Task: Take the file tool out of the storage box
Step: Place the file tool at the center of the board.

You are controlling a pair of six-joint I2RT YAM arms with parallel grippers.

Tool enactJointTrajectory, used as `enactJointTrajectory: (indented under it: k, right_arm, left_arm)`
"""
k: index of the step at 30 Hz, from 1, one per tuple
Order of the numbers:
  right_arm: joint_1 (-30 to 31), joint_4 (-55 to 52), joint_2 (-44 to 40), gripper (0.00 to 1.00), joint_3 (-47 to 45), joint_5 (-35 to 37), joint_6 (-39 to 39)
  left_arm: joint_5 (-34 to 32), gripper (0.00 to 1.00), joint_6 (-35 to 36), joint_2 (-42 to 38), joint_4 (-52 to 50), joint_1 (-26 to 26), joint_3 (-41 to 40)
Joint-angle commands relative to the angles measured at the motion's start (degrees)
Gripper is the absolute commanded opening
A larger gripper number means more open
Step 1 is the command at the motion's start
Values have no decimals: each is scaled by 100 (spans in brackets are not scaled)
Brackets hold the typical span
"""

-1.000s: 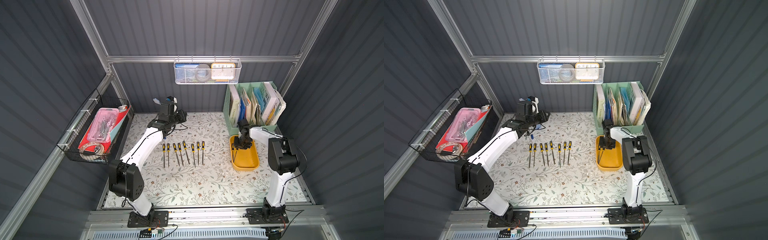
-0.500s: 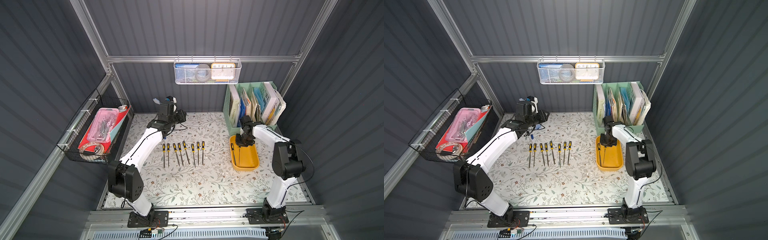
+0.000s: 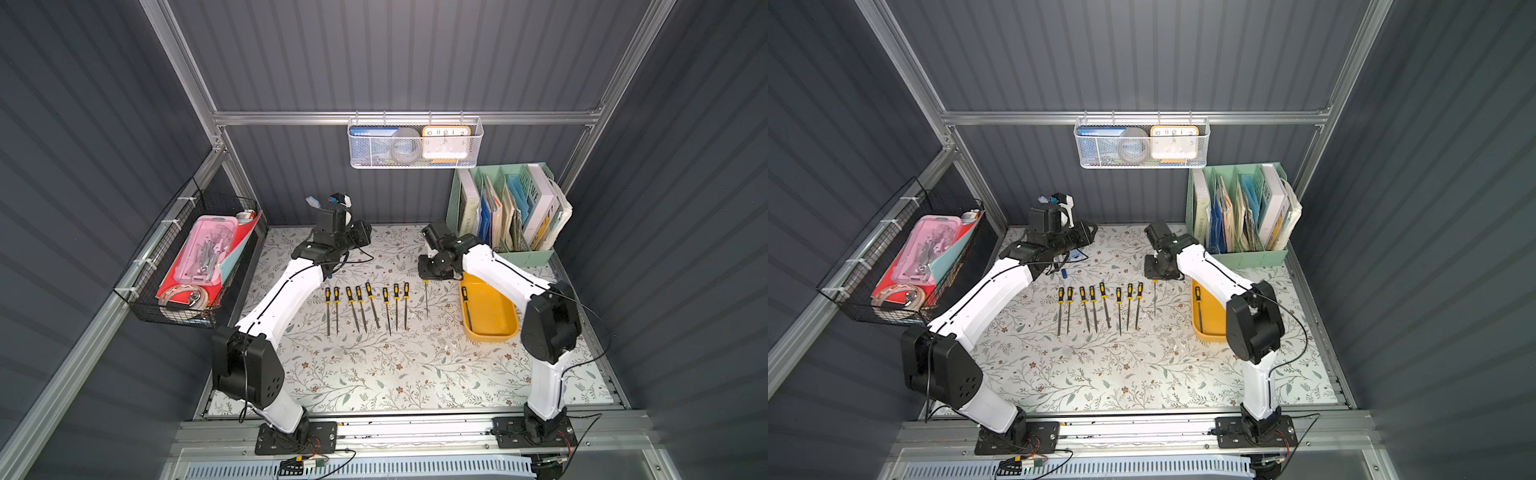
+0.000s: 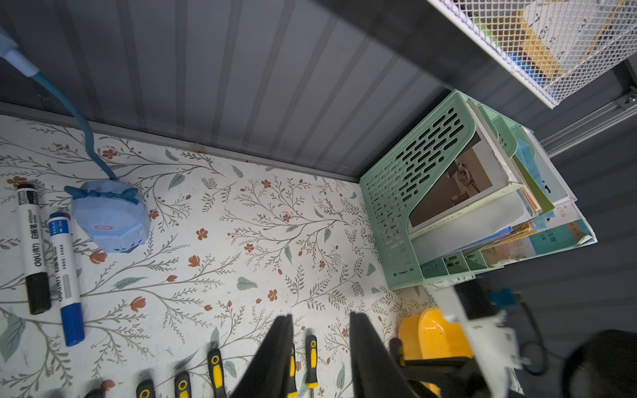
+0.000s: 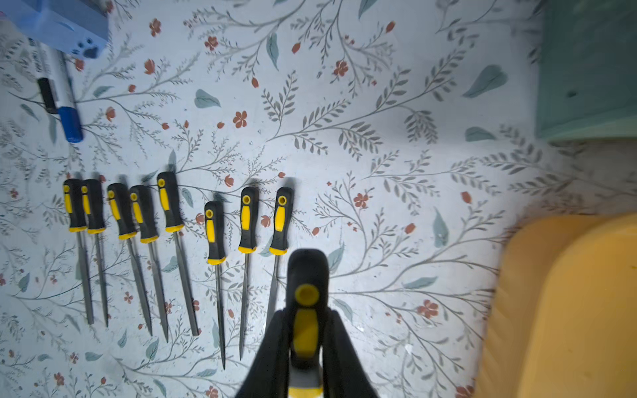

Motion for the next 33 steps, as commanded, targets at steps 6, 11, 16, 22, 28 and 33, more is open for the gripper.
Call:
enactJointTrajectory:
  k: [6, 11, 16, 22, 28, 33]
  right_arm:
    - [65, -74, 903, 1, 474, 155, 416]
    - [134, -72, 1203, 3, 470, 189, 430]
    - [161, -80, 1435, 5, 475, 203, 431]
    - [167, -98, 1554, 12, 463, 215, 440]
    - [160, -146, 1338, 32, 469, 377, 427]
    - [103, -252, 777, 43, 515, 498, 182]
  left_arm:
    - [-117, 33, -51, -279, -130, 5, -57]
    - [-129, 33, -53, -284, -125, 5, -73]
    - [-129, 33, -51, -283, -114, 5, -91]
    - [-129, 33, -55, -279, -101, 5, -120]
    - [-138, 33, -55, -318, -69, 5, -155]
    - [-129, 33, -60, -304, -61, 6, -137]
